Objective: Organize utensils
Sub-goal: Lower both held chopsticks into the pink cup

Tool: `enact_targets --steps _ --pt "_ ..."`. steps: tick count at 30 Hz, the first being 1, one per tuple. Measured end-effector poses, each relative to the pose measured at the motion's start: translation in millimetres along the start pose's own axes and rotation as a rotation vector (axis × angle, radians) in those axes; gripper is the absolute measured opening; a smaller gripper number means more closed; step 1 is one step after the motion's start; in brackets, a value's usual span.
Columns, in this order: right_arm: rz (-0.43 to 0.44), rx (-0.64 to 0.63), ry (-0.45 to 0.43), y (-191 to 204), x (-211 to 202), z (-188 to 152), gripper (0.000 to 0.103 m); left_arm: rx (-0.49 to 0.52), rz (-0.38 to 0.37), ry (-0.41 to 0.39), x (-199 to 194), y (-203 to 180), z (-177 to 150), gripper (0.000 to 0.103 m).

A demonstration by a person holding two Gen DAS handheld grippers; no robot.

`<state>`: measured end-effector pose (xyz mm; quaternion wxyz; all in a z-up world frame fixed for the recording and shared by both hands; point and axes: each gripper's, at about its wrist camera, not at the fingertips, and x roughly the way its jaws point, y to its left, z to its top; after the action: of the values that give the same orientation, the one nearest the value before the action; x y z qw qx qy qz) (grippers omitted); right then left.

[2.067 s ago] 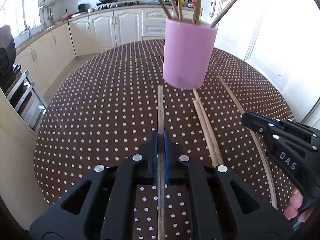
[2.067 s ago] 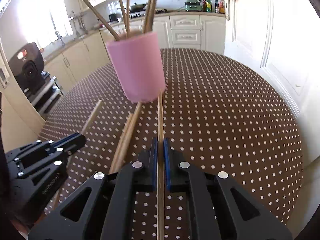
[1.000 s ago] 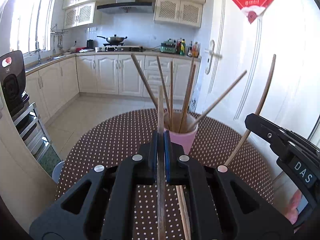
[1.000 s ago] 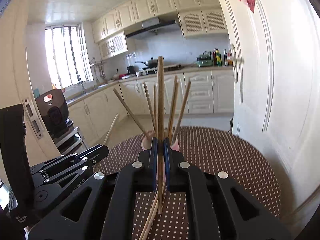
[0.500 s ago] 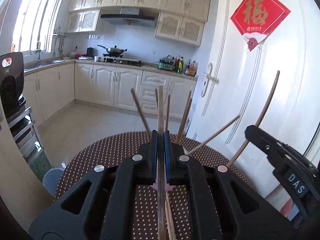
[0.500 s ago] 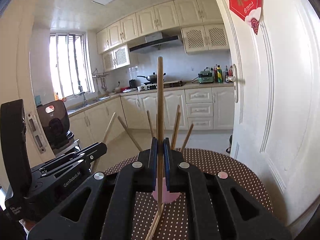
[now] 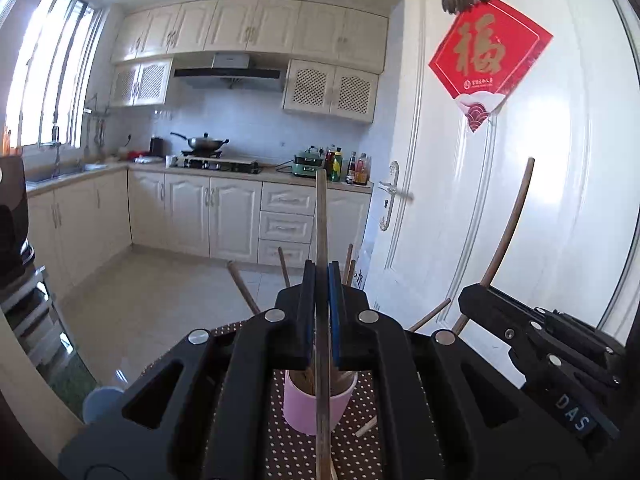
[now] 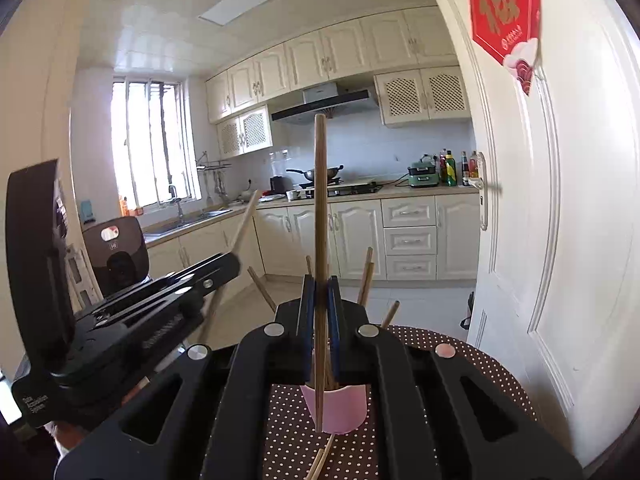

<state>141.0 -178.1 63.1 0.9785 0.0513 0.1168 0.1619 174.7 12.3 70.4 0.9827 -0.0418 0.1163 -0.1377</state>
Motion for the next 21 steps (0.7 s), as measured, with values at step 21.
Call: enact_targets --steps 21 --pt "0.020 -0.009 -0.025 -6 22 16 0.005 -0.021 0.038 0.040 53 8 8 0.007"
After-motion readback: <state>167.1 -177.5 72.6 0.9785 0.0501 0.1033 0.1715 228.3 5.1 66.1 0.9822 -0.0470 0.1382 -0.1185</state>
